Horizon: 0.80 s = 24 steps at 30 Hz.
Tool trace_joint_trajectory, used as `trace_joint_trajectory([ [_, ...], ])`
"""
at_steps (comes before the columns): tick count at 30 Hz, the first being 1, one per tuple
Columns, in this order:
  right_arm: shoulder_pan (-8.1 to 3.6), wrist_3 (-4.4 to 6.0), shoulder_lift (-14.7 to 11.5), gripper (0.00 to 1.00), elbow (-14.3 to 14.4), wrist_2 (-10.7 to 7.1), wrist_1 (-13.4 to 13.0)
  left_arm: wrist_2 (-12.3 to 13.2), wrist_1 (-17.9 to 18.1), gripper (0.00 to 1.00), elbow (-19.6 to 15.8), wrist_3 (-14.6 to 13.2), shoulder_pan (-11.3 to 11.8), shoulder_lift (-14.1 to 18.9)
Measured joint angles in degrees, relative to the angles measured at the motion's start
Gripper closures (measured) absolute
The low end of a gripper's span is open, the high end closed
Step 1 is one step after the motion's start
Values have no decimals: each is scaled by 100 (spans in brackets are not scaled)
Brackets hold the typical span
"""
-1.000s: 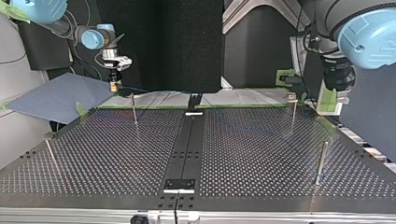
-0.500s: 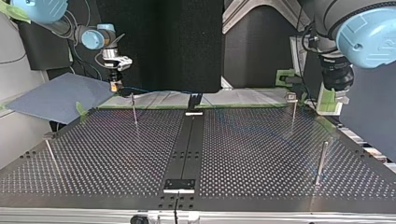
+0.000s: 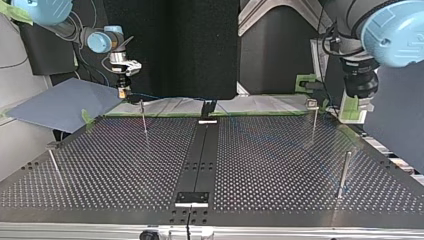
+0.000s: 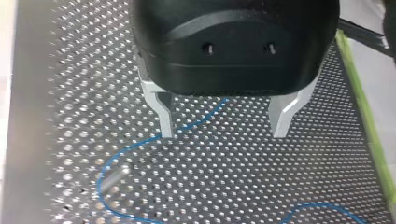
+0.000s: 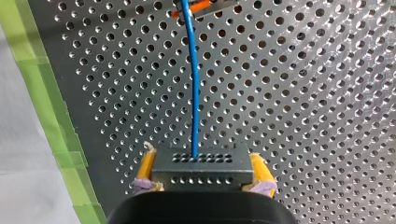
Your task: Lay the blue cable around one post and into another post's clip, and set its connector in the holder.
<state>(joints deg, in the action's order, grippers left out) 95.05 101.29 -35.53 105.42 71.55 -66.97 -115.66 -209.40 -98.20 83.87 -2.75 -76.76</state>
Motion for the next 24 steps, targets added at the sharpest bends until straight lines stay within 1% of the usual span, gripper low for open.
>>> trace_joint_trajectory([
  [3,3,-1,1,100,-1,0,-1,78,133,0,-63,17,-22,87],
  [7,17,1,0,100,0,0,-6,259,332,0,-236,54,-56,203],
  [11,24,5,-1,100,0,0,2,445,520,0,-422,88,-77,233],
  [17,32,-10,-2,100,1,15,38,756,832,0,-731,331,-239,239],
  [20,34,-29,-2,100,1,67,71,902,977,0,-879,467,-305,230],
  [24,34,-88,-2,100,1,177,146,1080,1156,0,-1057,551,-368,183],
])
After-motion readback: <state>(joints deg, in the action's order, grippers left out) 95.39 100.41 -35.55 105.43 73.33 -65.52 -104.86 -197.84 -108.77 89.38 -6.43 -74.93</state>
